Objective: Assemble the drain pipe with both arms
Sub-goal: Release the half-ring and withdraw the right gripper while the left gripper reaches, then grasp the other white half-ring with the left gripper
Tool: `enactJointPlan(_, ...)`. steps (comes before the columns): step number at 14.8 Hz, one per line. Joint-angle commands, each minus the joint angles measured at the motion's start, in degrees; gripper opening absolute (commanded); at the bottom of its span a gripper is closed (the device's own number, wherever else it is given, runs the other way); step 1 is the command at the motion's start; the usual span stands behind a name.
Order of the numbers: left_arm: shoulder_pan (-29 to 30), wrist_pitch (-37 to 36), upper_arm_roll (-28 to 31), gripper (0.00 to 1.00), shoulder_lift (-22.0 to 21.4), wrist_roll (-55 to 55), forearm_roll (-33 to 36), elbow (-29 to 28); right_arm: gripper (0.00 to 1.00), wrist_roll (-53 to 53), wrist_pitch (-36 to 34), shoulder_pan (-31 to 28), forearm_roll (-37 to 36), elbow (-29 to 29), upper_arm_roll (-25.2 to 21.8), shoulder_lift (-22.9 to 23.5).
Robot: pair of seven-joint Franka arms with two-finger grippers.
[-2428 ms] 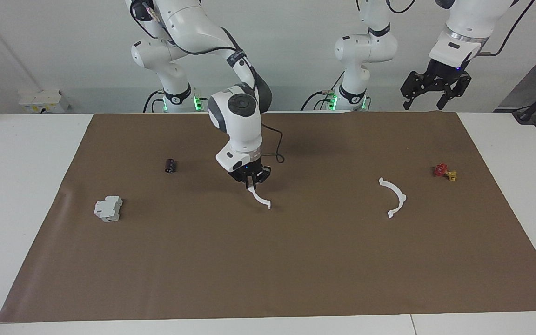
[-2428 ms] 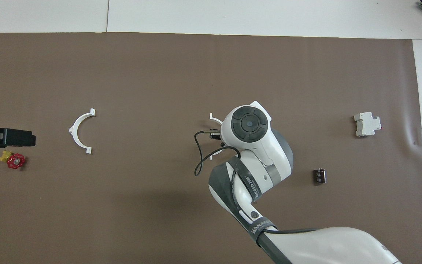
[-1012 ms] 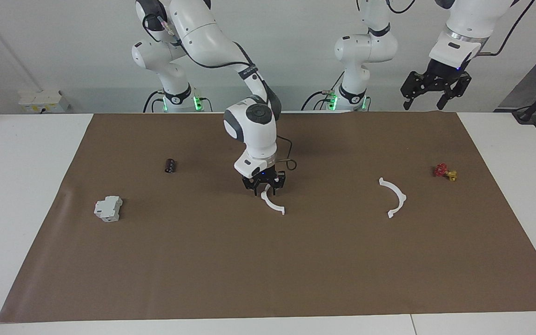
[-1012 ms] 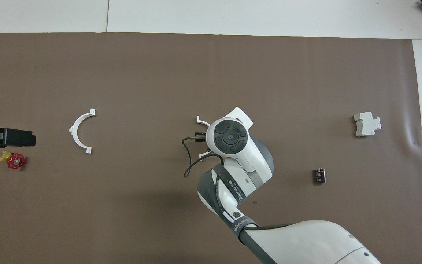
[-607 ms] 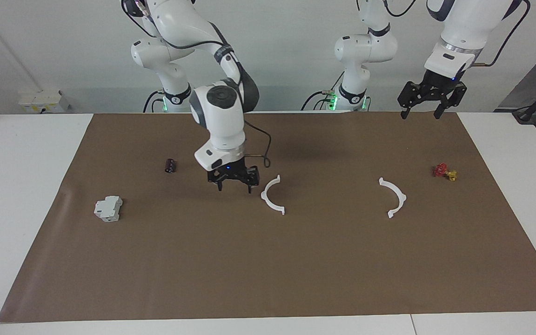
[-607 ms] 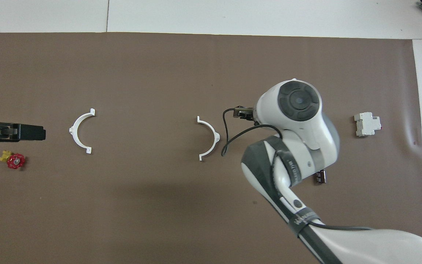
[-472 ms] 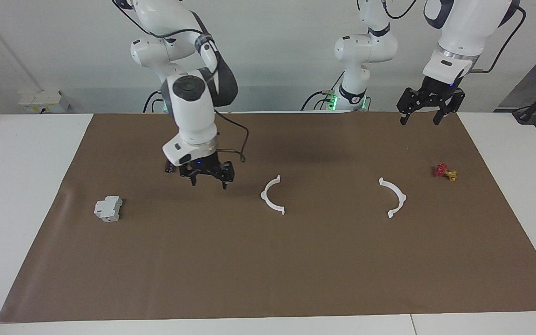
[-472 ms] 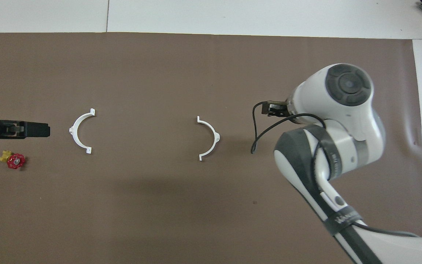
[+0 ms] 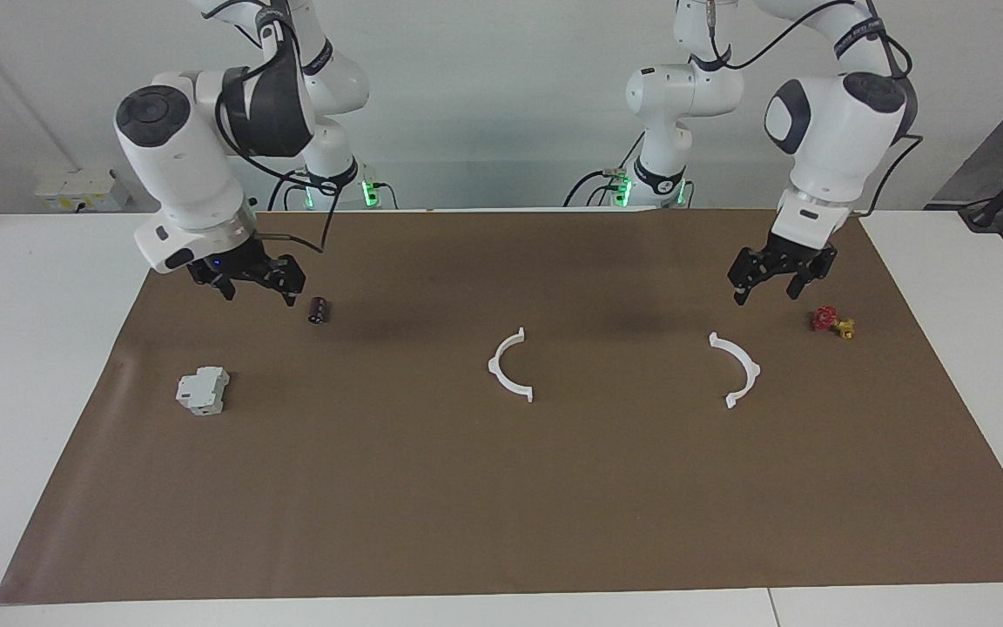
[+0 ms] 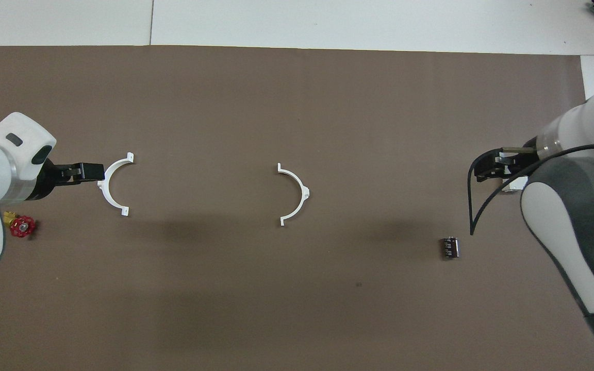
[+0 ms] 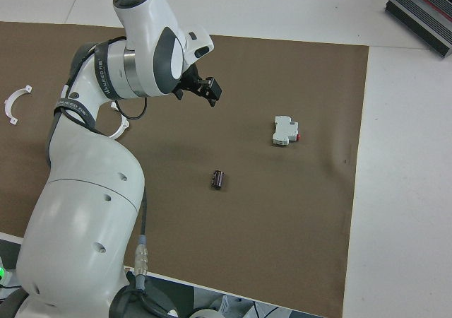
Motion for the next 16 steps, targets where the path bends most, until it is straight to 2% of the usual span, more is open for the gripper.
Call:
enactJointPlan(1,0.51,6.80,-0.09,1.00,4.25,-3.44,-0.85,-2.42,1.00,-5.87,-1.80,-4.08,-0.64,-1.51,0.83,-3.65)
enactJointPlan(3,3.31,11.29,-0.09,1.00,3.55,-3.71,-0.85,-6.99,1.00,-7.64,-4.69,-4.80,-0.99,1.10,0.83,-4.36)
enactJointPlan(5,4.98,11.84,-0.09,1.00,3.37,-3.79,-0.85,-9.47,1.00,-7.91,-10.14,-4.54,-2.30,7.77,1.09,-3.40)
enactJointPlan(7,5.08,12.71,-0.09,1.00,3.37,-4.49,-0.85,-11.40,1.00,-8.00,-11.30,-4.19,-2.48,10.96,1.44,-3.31)
enactJointPlan(9,4.30,14.55,-0.09,1.00,4.16,-11.31,-0.85,-12.20,1.00,-7.47,-14.45,-4.01,-1.87,13.94,1.88,-2.96)
enactJointPlan(11,2.72,16.75,-0.18,1.00,5.47,-16.17,-0.85,-12.99,1.00,-7.38,-14.99,-3.92,-1.52,15.45,1.97,-2.69)
enactJointPlan(16,2.53,17.98,-0.09,1.00,6.71,-15.92,-0.85,-13.08,1.00,-7.38,-14.20,-3.83,0.68,14.75,1.97,-2.78)
